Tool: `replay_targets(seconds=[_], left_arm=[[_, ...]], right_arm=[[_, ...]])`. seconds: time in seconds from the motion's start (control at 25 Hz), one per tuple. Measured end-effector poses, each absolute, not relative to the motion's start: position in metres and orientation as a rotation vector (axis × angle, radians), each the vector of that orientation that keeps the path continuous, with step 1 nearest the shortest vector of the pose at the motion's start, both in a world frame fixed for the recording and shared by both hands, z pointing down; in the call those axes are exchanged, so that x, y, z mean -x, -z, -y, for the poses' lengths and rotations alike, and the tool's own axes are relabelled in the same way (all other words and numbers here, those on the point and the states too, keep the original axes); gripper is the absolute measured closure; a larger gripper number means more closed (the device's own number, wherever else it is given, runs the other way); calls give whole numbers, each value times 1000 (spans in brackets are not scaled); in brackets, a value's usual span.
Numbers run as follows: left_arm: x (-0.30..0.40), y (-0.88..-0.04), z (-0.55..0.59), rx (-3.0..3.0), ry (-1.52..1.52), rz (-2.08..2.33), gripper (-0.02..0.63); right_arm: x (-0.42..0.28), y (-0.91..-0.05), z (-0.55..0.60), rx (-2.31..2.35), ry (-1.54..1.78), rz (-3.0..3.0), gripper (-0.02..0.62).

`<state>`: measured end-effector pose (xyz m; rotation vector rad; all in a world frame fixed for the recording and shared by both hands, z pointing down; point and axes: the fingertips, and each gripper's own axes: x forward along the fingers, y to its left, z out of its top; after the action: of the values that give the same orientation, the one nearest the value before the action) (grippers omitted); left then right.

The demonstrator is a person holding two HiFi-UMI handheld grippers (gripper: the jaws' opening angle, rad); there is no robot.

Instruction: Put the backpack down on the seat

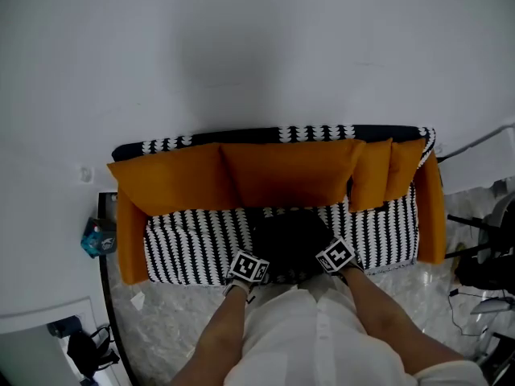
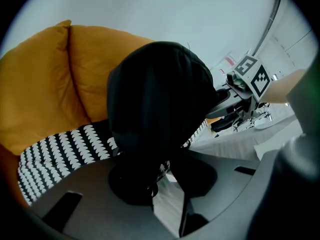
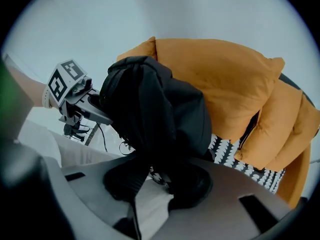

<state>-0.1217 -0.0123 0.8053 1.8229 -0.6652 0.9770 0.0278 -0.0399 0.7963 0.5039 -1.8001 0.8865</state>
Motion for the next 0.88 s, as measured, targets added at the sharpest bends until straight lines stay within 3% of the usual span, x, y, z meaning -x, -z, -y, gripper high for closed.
replay_targets(seconds=[0.2, 0.88], left_arm=[[123, -805, 11, -1813, -989, 670, 447], [145, -768, 19, -1867, -845, 736, 426]], right_arm=[[-31, -790, 47, -529, -881, 1823, 457], [-35, -753, 69, -609, -899, 1985, 446]])
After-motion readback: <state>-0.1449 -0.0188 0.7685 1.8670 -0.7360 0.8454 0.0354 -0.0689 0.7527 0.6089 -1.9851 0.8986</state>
